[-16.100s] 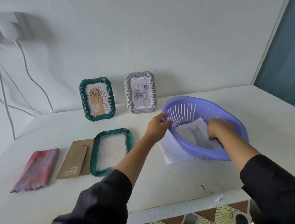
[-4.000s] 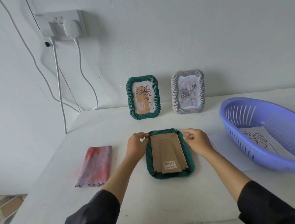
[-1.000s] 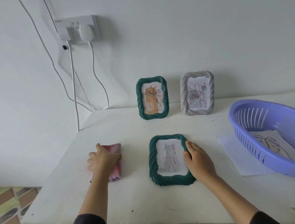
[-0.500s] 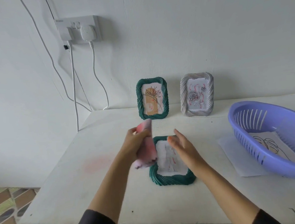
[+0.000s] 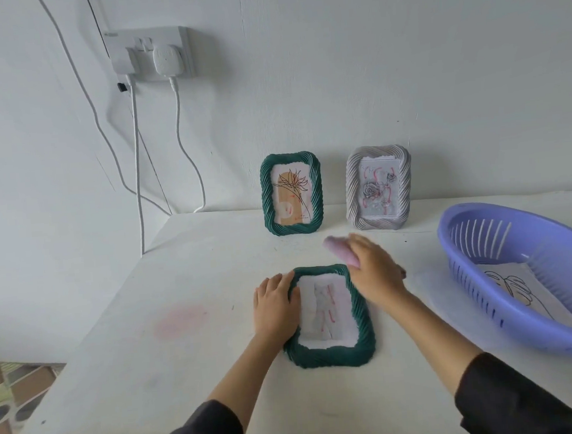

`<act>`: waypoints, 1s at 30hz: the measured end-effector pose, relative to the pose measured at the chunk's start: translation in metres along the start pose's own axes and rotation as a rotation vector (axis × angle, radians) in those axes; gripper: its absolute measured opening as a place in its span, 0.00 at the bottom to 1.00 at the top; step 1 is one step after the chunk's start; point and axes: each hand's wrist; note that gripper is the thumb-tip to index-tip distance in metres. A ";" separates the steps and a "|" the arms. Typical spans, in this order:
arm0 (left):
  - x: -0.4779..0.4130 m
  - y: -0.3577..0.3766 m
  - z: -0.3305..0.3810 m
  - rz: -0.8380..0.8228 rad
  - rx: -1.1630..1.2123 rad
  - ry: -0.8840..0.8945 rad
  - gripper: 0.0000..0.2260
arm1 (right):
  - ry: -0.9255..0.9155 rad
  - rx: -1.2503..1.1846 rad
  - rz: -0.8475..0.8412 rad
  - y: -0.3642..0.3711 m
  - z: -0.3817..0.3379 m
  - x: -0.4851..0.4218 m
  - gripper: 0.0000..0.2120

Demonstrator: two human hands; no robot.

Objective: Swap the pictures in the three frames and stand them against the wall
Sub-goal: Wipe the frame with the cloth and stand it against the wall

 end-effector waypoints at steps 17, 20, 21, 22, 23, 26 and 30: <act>-0.011 0.009 -0.008 0.060 -0.056 0.052 0.19 | -0.243 -0.003 -0.361 0.006 0.009 0.020 0.28; -0.011 0.010 -0.009 0.056 -0.052 0.045 0.19 | -0.278 -0.045 -0.409 0.016 0.005 0.024 0.27; -0.011 0.010 -0.009 0.056 -0.052 0.047 0.19 | -0.289 -0.082 -0.468 0.013 0.005 0.032 0.26; -0.012 0.011 -0.009 0.058 -0.054 0.051 0.19 | -0.306 -0.112 -0.523 0.007 0.007 0.041 0.26; -0.012 0.010 -0.009 0.059 -0.056 0.055 0.19 | -0.317 -0.134 -0.565 -0.002 0.009 0.048 0.26; -0.012 0.010 -0.009 0.051 -0.054 0.055 0.19 | -0.273 -0.123 -0.585 -0.018 0.019 0.047 0.26; -0.010 0.010 -0.009 0.037 -0.052 0.038 0.19 | -0.187 -0.011 -0.407 -0.001 0.014 0.015 0.27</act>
Point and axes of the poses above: each hand's wrist, its own x-axis away from the middle knuckle, its own y-axis out of the palm, z = x × y, and after that the axes turned 14 degrees about -y, right-handed
